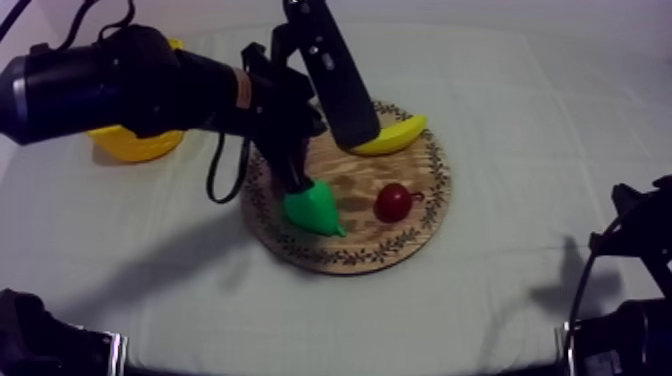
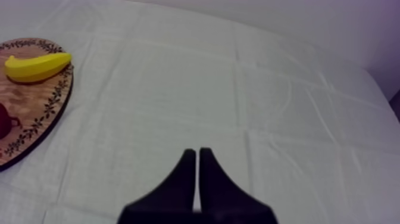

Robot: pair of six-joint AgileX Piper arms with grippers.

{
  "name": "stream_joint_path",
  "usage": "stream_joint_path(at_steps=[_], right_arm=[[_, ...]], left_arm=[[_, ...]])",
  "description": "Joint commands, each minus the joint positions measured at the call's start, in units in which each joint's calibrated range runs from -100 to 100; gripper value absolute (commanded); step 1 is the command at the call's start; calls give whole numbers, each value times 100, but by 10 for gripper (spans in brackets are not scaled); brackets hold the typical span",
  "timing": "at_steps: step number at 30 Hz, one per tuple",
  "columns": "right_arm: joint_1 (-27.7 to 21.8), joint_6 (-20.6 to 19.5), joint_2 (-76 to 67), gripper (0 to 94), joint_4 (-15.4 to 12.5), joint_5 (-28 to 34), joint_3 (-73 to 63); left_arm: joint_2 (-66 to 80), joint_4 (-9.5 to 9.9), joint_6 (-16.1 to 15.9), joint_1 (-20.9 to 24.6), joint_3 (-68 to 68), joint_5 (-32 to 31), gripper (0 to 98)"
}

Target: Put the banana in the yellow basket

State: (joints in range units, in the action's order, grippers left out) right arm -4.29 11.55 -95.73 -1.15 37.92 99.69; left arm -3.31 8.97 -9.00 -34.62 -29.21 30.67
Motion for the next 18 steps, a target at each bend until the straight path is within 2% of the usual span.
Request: stream_joint_path(at_steps=[1, 8, 11, 12, 14, 16, 18], right_arm=[[0, -10, -2, 3, 1, -2, -3], [0, -10, -2, 3, 1, -2, -3], [0, -10, -2, 3, 1, -2, -3], [0, -10, -2, 3, 1, -2, -3], [0, -10, -2, 3, 1, -2, -3], [0, -10, -2, 3, 1, -2, -3], [0, -9, -2, 3, 1, -2, -3]], left_arm=[[7, 17, -36, -3, -6, -24, 123], [-21, 49, -99, -9, -46, -234, 139], [-57, 84, -21, -9, -55, -274, 155], [-71, 136, 116, -3, -56, -278, 217], [-97, 216, 323, 16, -68, -279, 409], [-118, 255, 412, 23, -95, -301, 582], [-133, 274, 433, 7, -122, -333, 712]])
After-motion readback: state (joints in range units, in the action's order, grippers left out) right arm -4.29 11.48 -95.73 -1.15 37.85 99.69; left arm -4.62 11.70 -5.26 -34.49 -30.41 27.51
